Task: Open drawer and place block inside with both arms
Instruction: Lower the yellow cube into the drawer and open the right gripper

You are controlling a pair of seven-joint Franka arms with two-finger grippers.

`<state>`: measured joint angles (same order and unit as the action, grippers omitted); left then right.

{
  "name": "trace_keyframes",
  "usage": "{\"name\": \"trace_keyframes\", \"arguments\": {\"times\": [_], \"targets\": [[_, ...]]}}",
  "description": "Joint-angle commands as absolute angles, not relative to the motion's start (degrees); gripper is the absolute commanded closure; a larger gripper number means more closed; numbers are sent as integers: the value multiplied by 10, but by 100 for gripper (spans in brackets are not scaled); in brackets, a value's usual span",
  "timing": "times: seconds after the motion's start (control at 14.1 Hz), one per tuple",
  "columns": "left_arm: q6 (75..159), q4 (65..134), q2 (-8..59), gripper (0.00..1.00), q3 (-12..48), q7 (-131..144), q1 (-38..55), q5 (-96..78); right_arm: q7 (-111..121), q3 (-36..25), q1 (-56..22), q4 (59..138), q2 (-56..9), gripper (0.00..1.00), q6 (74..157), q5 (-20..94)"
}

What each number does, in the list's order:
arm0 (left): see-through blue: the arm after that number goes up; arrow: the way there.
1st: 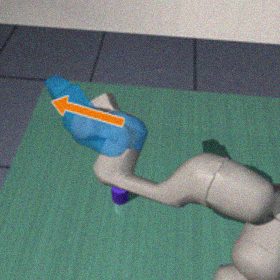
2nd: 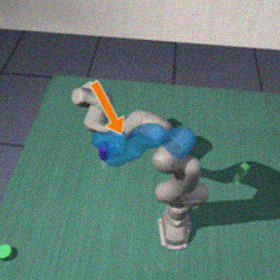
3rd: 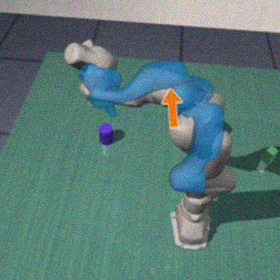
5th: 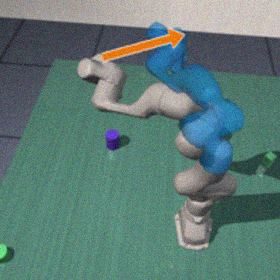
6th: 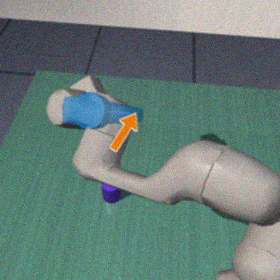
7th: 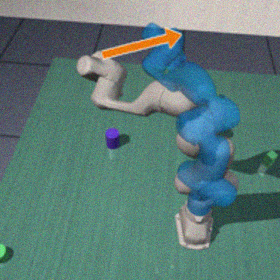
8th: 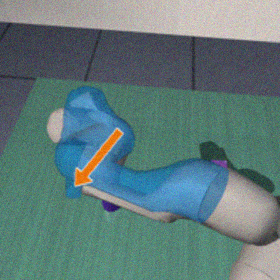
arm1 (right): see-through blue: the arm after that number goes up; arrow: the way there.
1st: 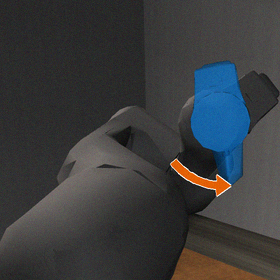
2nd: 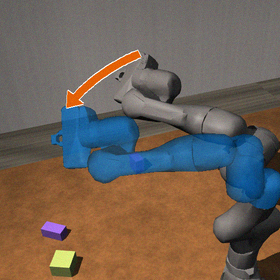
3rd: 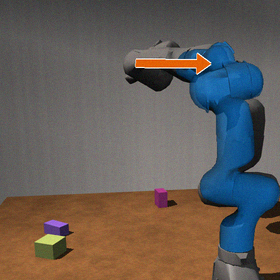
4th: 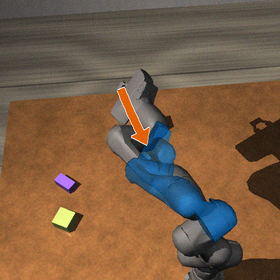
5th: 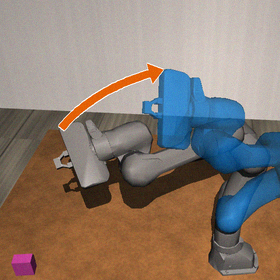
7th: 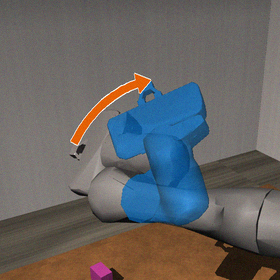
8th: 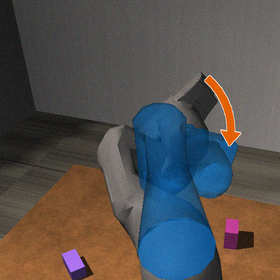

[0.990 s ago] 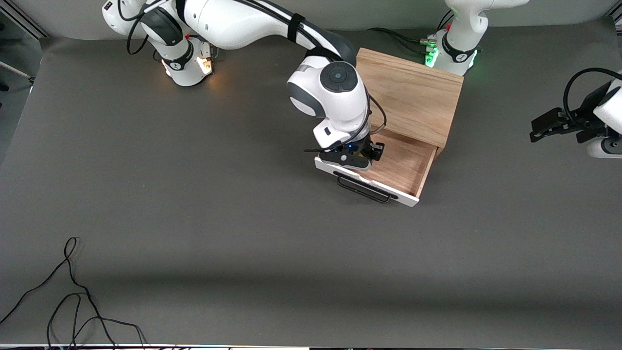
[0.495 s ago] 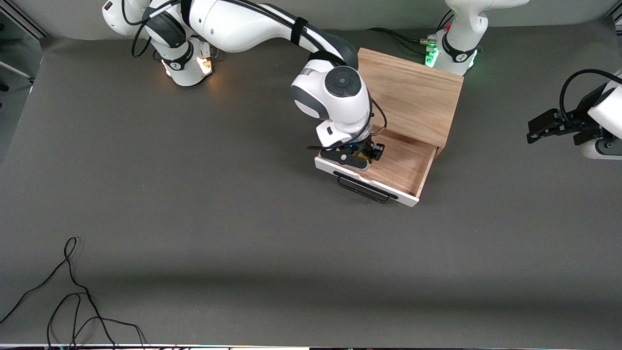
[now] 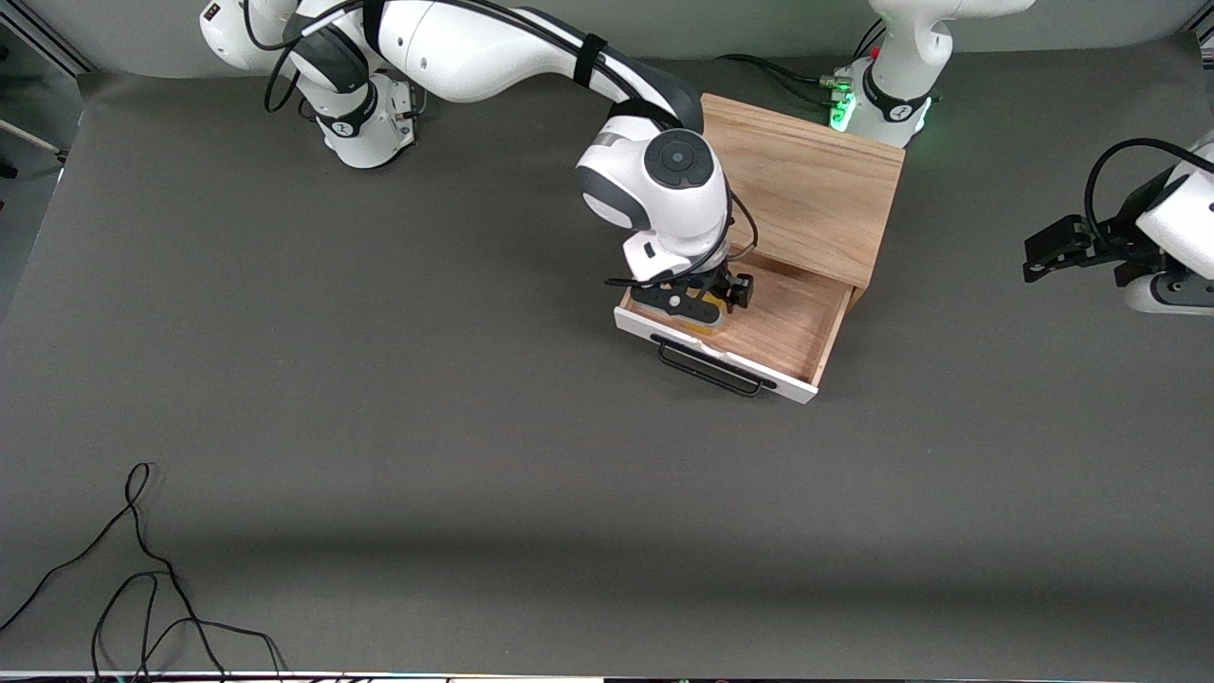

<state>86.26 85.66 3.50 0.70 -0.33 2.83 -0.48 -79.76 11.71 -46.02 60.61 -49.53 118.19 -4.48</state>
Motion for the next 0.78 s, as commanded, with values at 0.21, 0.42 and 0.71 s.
{"name": "trace_keyframes", "arguments": {"times": [0.21,0.42,0.71], "targets": [[865,862,33,0,-3,-13,40,4,-807,114,-457,587,-449,0,1128,-44],[868,861,33,0,-2,-13,41,4,-784,106,-436,577,-393,0,1071,-47],[860,860,33,0,-3,-14,35,2,-660,105,-348,598,-306,0,1014,-42]]}}
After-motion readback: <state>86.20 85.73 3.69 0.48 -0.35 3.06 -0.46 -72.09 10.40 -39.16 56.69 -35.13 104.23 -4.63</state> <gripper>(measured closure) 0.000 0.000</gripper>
